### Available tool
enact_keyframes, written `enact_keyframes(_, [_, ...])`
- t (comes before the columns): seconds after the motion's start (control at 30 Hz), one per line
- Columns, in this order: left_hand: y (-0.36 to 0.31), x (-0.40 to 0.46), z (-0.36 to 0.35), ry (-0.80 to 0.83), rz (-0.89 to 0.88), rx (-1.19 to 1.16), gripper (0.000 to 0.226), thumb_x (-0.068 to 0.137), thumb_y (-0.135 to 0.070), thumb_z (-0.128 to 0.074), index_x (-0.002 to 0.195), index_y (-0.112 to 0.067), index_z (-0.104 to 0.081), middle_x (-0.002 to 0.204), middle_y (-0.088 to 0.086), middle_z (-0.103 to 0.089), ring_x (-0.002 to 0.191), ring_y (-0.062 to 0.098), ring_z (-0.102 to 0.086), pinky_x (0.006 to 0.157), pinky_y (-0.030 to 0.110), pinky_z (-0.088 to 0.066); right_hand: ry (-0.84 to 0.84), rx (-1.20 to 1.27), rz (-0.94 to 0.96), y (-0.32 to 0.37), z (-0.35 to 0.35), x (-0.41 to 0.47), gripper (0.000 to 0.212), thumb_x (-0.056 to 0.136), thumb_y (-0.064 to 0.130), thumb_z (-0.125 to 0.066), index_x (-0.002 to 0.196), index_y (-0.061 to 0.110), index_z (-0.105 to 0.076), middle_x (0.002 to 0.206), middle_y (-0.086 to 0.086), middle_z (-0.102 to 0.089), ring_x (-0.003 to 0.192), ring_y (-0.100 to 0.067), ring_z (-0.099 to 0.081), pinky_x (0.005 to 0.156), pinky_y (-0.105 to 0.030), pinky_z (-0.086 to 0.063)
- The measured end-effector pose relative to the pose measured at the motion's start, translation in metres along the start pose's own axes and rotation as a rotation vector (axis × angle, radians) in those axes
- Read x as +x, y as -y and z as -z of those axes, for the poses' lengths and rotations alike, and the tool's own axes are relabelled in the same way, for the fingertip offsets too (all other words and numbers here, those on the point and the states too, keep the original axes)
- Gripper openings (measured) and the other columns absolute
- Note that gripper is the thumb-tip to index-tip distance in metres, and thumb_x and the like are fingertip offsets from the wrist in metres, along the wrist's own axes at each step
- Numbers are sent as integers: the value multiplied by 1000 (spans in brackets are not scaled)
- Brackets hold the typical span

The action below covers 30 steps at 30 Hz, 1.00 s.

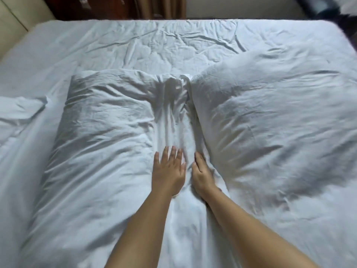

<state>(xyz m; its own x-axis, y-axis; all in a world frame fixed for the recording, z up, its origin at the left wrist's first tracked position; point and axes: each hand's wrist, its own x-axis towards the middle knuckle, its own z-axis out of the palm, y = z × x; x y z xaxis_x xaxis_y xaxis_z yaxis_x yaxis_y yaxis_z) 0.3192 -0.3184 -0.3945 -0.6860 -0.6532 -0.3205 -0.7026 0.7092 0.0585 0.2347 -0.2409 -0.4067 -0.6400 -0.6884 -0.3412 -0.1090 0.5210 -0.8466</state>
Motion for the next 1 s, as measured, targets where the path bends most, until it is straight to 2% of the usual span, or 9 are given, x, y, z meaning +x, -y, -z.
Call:
enact_keyframes(0.13, [-21,-71,-17,-54,-19,-41,61,90,-39,-21,135,-11,-53,141,7,-51,130,23,-49,110,46,-14,-10,115,-36,-19,4,-69,42,102,4,-34,144,3,-34,152,-8,-33,140,-13,-29,106,-7,-13])
enact_keyframes(0.2, [-28,-101,-26,-42,-37,-50,56,90,-36,-29,131,-11,-57,136,7,-56,125,23,-54,110,45,-13,1,218,-79,-22,9,-97,42,102,5,-33,144,6,-37,148,-2,-38,135,-6,-32,104,-6,-17])
enact_keyframes(0.33, [-40,-145,-41,-27,-74,-28,56,92,-35,-29,134,-7,-53,139,10,-52,128,26,-51,110,48,-17,-26,317,-101,-43,13,-144,41,102,7,-33,143,8,-41,147,0,-40,136,-8,-33,108,-11,-20])
enact_keyframes(0.43, [-54,-177,-57,35,-79,-23,57,90,-36,-30,134,-7,-53,141,9,-50,131,24,-48,111,48,-16,-42,357,-142,-63,9,-190,41,102,4,-35,142,7,-40,144,1,-42,137,-10,-35,102,-5,-25])
enact_keyframes(0.53, [-62,-207,-61,117,-90,1,59,89,-35,-28,137,-8,-51,148,5,-40,136,21,-42,114,46,-10,18,287,-180,-66,7,-235,43,103,10,-34,145,11,-35,150,0,-36,137,-7,-31,104,-9,-19])
enact_keyframes(0.67, [-45,-211,-42,139,-158,15,69,89,-38,3,153,-16,-7,161,-2,0,148,12,-1,118,34,2,19,175,-73,-46,21,-255,39,102,11,-38,140,10,-45,146,1,-43,137,-9,-36,105,-8,-18])
enact_keyframes(0.77, [-37,-216,-30,135,-154,-4,54,102,-30,-16,153,-16,-8,161,0,-2,148,13,-2,120,31,0,-53,97,96,-21,33,-245,40,98,1,-38,135,6,-51,146,-3,-45,139,-12,-34,110,-11,-18])
enact_keyframes(0.9, [-42,-236,-34,121,-108,7,81,81,-44,15,153,-17,-7,161,0,-2,148,14,0,120,34,2,47,-256,119,-34,54,-206,44,100,11,-39,144,9,-39,155,-3,-30,146,-14,-18,116,-19,-6])
enact_keyframes(1.0, [-46,-239,-42,110,-74,-4,92,70,-44,20,153,-16,-8,161,0,-3,148,15,0,118,35,5,94,-93,-24,-66,50,-219,48,98,11,-42,145,12,-38,153,0,-33,142,-10,-26,115,-17,-13])
